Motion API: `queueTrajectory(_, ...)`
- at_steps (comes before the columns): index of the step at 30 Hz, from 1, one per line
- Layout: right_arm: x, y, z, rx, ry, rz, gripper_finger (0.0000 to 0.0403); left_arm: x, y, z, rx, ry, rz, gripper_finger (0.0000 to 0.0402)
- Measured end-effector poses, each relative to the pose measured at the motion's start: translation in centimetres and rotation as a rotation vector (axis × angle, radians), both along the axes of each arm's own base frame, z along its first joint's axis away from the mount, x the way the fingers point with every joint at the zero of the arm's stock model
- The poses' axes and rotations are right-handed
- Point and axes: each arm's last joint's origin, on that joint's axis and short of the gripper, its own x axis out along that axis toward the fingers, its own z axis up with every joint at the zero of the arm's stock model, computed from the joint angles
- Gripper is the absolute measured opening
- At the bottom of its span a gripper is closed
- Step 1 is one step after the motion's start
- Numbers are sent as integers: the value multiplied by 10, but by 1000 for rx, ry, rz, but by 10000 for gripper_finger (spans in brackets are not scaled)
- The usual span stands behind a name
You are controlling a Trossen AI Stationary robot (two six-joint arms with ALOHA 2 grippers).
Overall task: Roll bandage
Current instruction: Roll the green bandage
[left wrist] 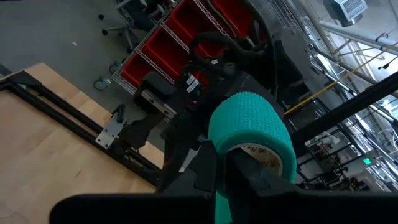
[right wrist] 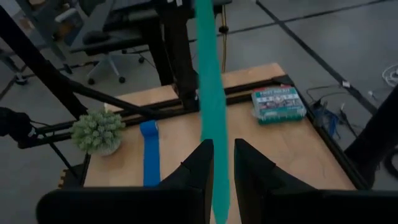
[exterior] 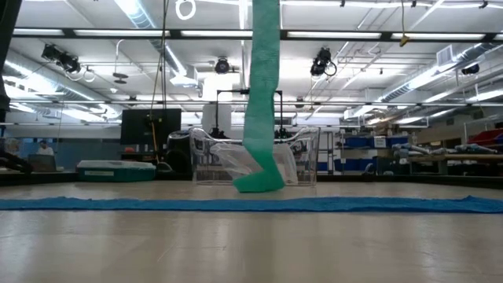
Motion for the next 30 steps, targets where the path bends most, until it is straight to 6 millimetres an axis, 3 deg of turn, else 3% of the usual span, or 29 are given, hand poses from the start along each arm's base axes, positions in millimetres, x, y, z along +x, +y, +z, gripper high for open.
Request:
queueTrajectory(11,6,1,9,-23,-111,28,42,0,0,1,18,-9,10,25)
queueTrajectory(19,0,2,-5,23,47,35,18,0,0,1,22,-14,13,25)
queueTrajectory(30,-1,2,-6,44,64,34,75,0,0,2,22,-23,14,25)
